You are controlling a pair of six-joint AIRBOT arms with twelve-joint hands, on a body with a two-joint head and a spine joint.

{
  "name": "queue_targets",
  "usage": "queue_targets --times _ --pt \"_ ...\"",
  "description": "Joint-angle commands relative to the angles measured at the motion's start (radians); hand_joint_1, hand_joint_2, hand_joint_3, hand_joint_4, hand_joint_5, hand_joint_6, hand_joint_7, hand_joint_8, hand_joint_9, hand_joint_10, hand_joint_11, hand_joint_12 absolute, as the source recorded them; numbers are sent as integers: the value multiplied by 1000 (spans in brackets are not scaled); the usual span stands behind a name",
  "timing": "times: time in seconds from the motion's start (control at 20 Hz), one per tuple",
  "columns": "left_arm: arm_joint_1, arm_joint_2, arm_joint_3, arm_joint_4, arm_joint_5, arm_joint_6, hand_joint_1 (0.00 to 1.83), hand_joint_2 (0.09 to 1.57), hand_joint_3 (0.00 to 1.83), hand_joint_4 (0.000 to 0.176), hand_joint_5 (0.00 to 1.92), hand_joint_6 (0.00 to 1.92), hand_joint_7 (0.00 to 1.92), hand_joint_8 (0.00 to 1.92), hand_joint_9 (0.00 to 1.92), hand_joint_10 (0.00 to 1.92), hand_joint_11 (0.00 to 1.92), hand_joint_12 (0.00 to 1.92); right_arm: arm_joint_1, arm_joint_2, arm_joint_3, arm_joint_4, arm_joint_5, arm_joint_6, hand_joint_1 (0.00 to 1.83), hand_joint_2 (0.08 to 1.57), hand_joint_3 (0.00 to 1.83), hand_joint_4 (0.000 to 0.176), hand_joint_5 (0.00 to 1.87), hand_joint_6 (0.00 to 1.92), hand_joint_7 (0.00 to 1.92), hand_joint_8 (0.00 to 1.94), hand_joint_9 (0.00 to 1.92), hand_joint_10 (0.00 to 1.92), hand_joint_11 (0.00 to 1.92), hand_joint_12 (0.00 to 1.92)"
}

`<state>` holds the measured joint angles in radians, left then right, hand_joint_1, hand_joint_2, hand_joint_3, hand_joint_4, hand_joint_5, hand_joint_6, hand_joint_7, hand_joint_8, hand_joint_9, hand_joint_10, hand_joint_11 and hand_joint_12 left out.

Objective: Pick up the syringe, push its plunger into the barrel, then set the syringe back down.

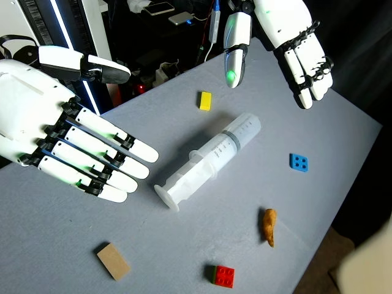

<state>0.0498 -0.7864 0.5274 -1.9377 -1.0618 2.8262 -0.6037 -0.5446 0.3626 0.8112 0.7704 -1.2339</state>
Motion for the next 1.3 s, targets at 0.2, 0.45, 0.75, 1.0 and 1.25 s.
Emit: queue_targets --times 0.2,0.45,0.75,1.0,1.25 --pt "0 -4 23 -44 45 37 292 940 0 73 0 0 0 0 0 0 0 0 3 -2 2 -46 91 6 209 966 0 0 29 5 45 5 27 6 0 311" --pt "2 -18 33 -156 46 100 522 944 0 68 0 0 0 0 0 0 0 0 3 -3 2 -46 91 6 236 957 0 0 57 3 62 1 43 2 0 363" --pt "36 -83 34 -241 7 128 548 1008 15 55 0 0 0 0 0 0 0 0 3 -4 3 -46 90 6 217 961 0 0 61 4 61 2 40 2 0 311" --pt "28 -178 64 -312 -91 137 481 1025 10 51 0 0 0 0 0 0 0 0 3 -7 4 -46 90 6 216 963 0 0 41 5 45 2 29 1 0 285" --pt "36 -246 98 -328 -131 147 500 1028 5 53 0 0 0 0 0 0 0 0 3 -8 4 -46 90 6 253 956 0 0 65 4 65 3 41 2 0 288"
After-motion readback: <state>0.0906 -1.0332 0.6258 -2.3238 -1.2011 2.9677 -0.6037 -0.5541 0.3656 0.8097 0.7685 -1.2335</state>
